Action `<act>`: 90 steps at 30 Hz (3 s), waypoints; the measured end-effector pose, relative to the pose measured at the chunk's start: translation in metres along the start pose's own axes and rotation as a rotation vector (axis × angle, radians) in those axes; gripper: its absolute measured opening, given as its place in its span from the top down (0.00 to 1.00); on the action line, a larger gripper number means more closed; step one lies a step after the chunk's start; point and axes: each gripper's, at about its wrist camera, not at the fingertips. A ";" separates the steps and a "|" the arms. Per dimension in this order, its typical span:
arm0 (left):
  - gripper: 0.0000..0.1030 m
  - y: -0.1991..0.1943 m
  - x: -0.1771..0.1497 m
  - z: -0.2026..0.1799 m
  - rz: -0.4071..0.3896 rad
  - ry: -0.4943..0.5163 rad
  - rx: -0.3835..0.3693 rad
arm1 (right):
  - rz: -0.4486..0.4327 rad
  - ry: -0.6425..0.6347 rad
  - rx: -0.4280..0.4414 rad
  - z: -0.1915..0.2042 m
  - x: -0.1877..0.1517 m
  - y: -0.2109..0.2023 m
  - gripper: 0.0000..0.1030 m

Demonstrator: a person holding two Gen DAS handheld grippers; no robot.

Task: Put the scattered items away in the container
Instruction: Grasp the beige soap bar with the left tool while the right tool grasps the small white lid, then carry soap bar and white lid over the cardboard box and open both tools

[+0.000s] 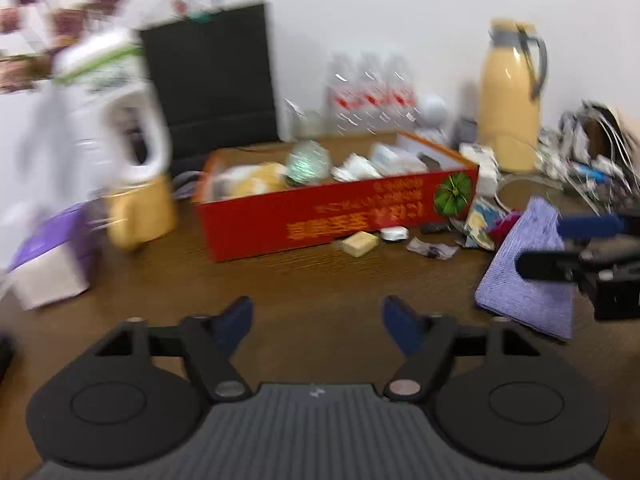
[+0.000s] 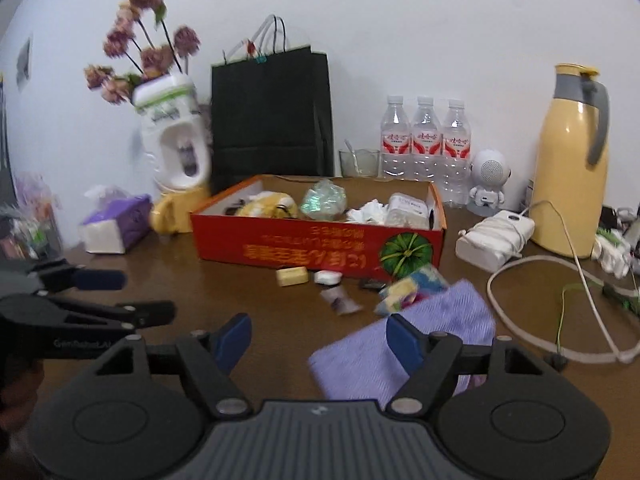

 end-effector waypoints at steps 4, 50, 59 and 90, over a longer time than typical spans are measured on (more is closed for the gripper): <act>0.50 0.062 0.021 0.004 0.077 0.049 -0.093 | 0.040 0.020 0.002 -0.015 0.018 0.039 0.40; 0.75 0.040 0.007 0.015 0.011 -0.145 0.153 | 0.205 -0.031 -0.060 0.028 0.043 0.173 0.76; 0.75 -0.009 -0.004 -0.001 -0.014 -0.193 0.155 | 0.045 -0.036 0.002 0.042 0.032 0.081 0.76; 0.74 -0.140 -0.066 -0.067 -0.196 -0.158 0.312 | -0.243 0.047 0.099 0.080 -0.064 -0.113 0.76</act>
Point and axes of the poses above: each gripper's, at about its wrist camera, not at the fingertips, and y roughly the way its jaws point, z to its left, x to its top, and after that the axes turned 4 degrees about -x, right-handed
